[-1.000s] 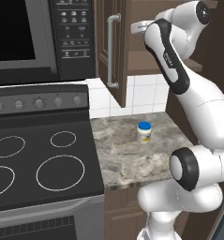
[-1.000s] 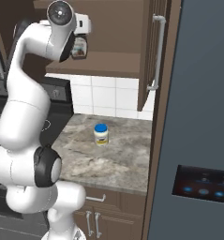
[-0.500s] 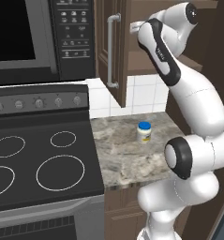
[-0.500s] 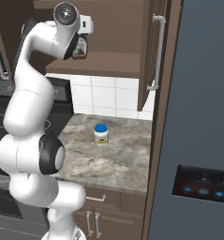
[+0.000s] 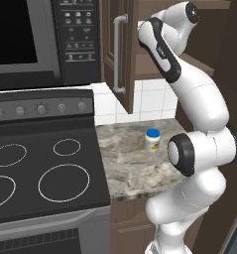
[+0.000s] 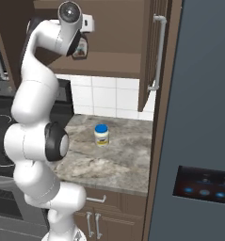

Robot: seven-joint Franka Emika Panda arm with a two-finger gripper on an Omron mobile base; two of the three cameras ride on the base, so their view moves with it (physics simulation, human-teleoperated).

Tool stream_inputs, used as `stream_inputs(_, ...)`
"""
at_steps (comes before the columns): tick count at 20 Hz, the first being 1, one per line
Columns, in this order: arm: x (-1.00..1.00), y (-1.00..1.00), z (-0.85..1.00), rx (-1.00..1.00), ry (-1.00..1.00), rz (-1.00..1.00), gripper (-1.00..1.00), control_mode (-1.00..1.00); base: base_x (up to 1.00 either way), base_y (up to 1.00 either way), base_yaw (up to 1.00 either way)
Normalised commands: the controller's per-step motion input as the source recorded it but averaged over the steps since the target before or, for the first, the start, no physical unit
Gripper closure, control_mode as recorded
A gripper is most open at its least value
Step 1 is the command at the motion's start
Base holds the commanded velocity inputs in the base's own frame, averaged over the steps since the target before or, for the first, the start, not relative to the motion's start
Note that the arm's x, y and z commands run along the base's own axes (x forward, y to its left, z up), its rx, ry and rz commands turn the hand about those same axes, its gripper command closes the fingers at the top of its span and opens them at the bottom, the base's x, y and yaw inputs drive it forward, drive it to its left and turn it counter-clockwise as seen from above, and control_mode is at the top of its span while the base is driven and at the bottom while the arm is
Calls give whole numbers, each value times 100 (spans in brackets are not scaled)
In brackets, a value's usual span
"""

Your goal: Take 2 condiments from the cabinet and move them on the counter near the stove.Make sure the condiments are lined up with each other, next to each other.

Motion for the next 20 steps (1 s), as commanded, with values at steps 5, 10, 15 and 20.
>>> stream_inputs(5, 33, 11, -1, 0, 0, 1, -100, -100, 0, 0, 0)
stream_inputs(10, 32, 8, 0, 0, 0, 1, -100, -100, 0, 0, 0)
stream_inputs(15, 32, 1, 0, 0, 0, 1, -100, -100, 0, 0, 0)
stream_inputs(20, 36, 0, 0, 0, 0, 1, -100, -100, 0, 0, 0)
